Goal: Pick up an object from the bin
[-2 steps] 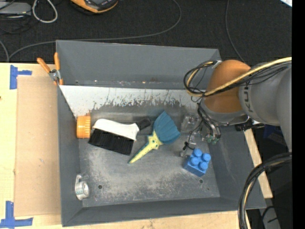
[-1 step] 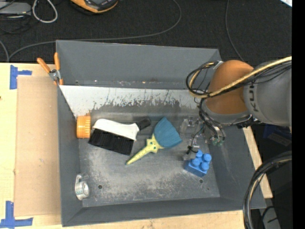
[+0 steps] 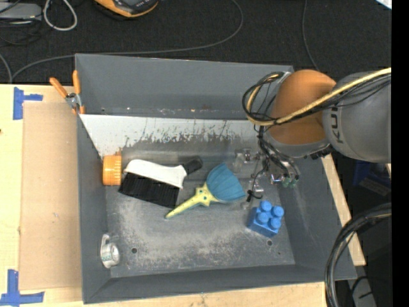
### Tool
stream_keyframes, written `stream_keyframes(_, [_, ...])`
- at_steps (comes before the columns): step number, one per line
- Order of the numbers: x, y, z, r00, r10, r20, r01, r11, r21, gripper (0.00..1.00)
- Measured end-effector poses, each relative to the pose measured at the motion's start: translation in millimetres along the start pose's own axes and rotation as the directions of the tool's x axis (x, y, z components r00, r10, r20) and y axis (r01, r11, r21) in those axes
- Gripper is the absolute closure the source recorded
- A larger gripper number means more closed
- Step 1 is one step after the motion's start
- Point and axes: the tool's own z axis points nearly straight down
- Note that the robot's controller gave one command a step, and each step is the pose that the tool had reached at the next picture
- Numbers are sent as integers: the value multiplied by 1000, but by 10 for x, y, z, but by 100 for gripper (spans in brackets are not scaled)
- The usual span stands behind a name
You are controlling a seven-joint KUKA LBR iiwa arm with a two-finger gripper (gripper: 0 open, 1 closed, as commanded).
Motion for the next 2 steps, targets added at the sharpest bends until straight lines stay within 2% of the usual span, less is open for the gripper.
stream_keyframes(1, [235, -124, 403, 960, 279, 1, -279, 960, 3, 0])
stream_keyframes(2, [106, 223, 408, 973, 232, 2, -232, 973, -2, 100])
